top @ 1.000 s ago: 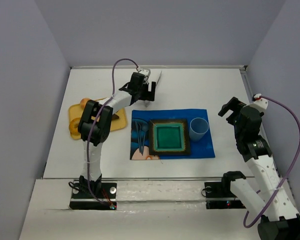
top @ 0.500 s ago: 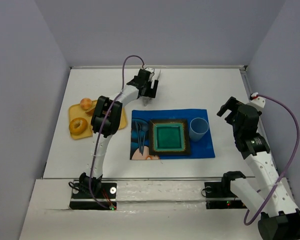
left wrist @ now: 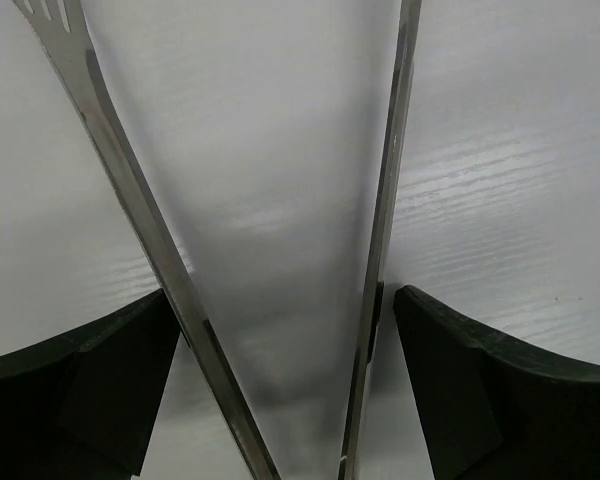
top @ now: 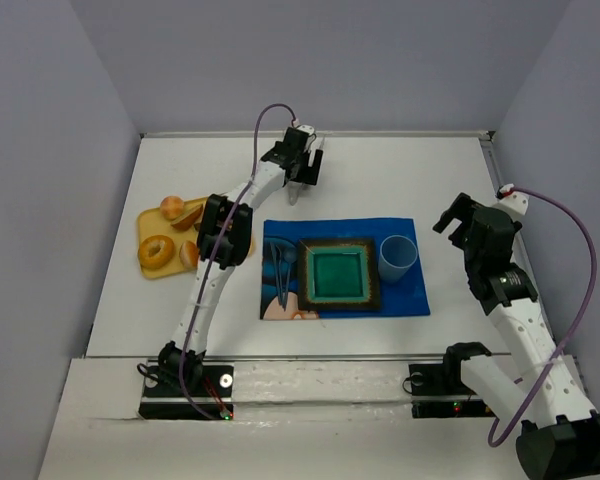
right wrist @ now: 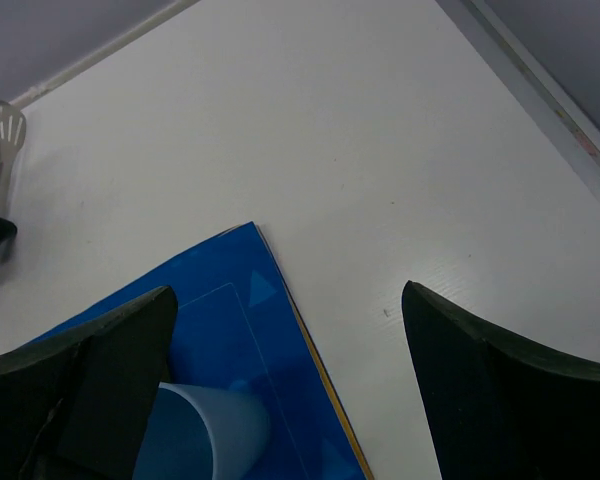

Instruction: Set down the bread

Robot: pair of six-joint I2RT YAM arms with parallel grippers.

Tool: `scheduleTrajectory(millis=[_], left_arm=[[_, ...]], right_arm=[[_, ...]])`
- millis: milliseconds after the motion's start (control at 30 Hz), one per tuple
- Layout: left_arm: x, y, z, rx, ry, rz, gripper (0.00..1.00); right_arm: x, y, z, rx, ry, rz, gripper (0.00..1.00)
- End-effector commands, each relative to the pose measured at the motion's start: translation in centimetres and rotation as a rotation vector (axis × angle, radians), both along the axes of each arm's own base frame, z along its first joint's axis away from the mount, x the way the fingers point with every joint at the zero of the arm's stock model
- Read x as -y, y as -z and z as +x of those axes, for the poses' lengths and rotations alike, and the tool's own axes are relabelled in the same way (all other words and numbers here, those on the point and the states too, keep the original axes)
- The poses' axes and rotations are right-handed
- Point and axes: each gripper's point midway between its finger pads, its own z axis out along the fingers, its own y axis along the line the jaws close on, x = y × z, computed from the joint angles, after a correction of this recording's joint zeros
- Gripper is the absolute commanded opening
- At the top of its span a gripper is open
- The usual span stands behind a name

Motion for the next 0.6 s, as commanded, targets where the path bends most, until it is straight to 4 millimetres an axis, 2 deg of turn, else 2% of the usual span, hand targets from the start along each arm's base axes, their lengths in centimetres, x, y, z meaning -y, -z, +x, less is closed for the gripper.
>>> scheduleTrajectory(millis=[0, 133, 233, 267, 333, 367, 433, 467, 567], left_arm=[[-0.9, 1.4, -0.2, -0.078, -0.037, -0.012, 0.99], [-1.8, 1.8, 0.4, -0.110, -0.065, -0.062, 0.99], [-1.6, 1.7, 0.4, -0.107, -0.047, -0.062, 0.91], [-1.5, 1.8, 0.4, -0.107, -0.044, -0.059, 0.81], [-1.2, 1.4, 0.4, -0.093, -0.022, -0.049, 0.70], [-1.0, 1.2, 0.4, -0.082, -0.015, -0.036, 0.61], [-0.8, 0.3, 0.6, -0.034, -0.010, 0.014, 0.53], [-0.6, -0.2, 0.6, -0.023, -0.005, 0.022, 0.44], [-0.1, -1.6, 0.3, -0.014, 0.018, 0.001, 0.33]], right_arm=[[0.5, -1.3, 0.6, 0.048, 0.025, -0.009, 1.00], [0.4, -1.1, 0.7, 0.041, 0.024, -0.008, 1.00], [0.4, -1.1, 0.8, 0.043, 0.024, -0.008, 1.00], [0.4, -1.2, 0.7, 0.042, 0.024, -0.009, 1.00], [0.4, -1.1, 0.8, 0.041, 0.024, -0.009, 1.00], [0.4, -1.2, 0.7, 0.045, 0.024, -0.010, 1.00], [0.4, -1.3, 0.7, 0.047, 0.020, -0.010, 0.99], [0.4, -1.5, 0.6, 0.054, 0.018, -0.011, 0.99], [0.3, -1.8, 0.3, 0.068, 0.013, -0.010, 0.99]])
